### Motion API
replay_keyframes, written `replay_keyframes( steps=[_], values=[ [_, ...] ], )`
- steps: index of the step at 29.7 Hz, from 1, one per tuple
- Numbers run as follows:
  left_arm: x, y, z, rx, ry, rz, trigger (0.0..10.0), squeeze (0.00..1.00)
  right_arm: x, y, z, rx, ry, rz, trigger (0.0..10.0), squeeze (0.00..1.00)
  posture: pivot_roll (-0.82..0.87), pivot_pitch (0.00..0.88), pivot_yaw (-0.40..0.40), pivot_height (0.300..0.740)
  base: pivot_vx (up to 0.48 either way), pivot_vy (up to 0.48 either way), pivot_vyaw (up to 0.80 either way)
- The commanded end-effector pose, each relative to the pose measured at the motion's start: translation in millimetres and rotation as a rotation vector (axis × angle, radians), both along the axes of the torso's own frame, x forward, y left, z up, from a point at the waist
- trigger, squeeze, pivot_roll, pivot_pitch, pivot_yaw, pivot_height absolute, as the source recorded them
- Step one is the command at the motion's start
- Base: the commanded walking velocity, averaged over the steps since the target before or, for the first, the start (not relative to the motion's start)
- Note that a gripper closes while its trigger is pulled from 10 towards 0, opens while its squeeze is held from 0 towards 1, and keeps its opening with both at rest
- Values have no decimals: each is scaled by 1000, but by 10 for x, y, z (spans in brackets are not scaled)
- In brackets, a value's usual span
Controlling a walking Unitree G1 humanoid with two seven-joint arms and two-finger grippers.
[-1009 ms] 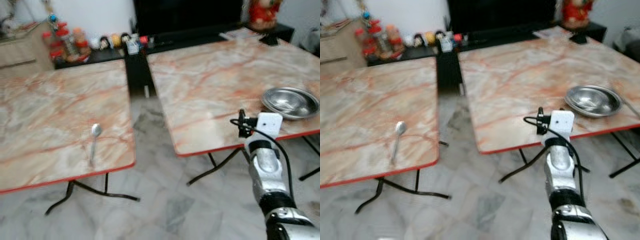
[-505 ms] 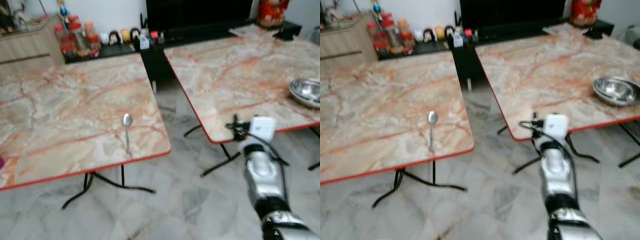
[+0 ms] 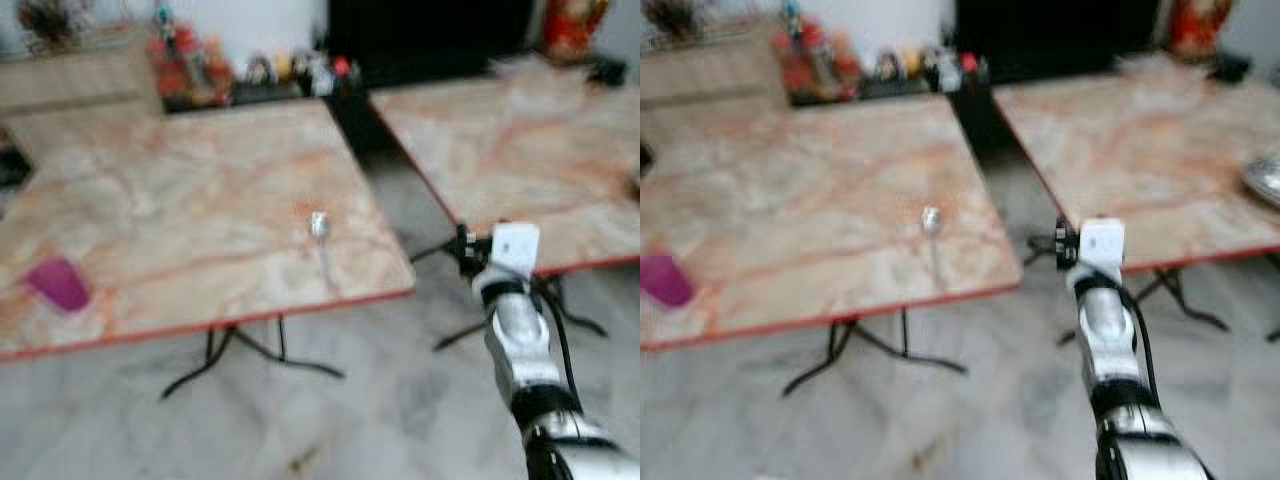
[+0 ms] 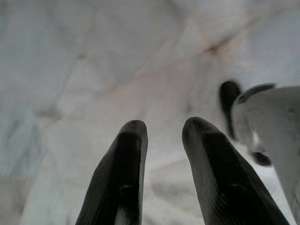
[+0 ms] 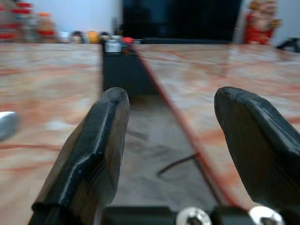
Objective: Setting the table
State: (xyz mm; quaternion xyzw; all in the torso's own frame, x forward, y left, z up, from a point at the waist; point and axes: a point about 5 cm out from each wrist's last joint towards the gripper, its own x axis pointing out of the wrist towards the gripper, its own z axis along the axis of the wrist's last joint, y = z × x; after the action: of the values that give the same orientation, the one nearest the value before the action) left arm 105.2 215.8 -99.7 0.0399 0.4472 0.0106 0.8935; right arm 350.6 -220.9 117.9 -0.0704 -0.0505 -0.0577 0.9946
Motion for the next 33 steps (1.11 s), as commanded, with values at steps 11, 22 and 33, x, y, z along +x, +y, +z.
replay_keyframes(
  steps=[11, 22, 33],
  values=[
    [-60, 16, -14, -1, 15, 14, 10000, 0, 11, -71, 14, 43, 8, -24, 10000, 0, -103, 16, 74, 736, 0, 24, 0],
    [-81, 28, -16, -2, 19, 11, 10000, 0, 7, -60, 10, 32, 11, -13, 10000, 0, -102, 24, 77, 736, 0, 0, 0],
    [-83, 36, -14, 2, 20, 5, 10000, 0, -2, -60, -10, 40, 15, -12, 10000, 0, -100, 24, 80, 736, 277, 0, 224]
  ],
)
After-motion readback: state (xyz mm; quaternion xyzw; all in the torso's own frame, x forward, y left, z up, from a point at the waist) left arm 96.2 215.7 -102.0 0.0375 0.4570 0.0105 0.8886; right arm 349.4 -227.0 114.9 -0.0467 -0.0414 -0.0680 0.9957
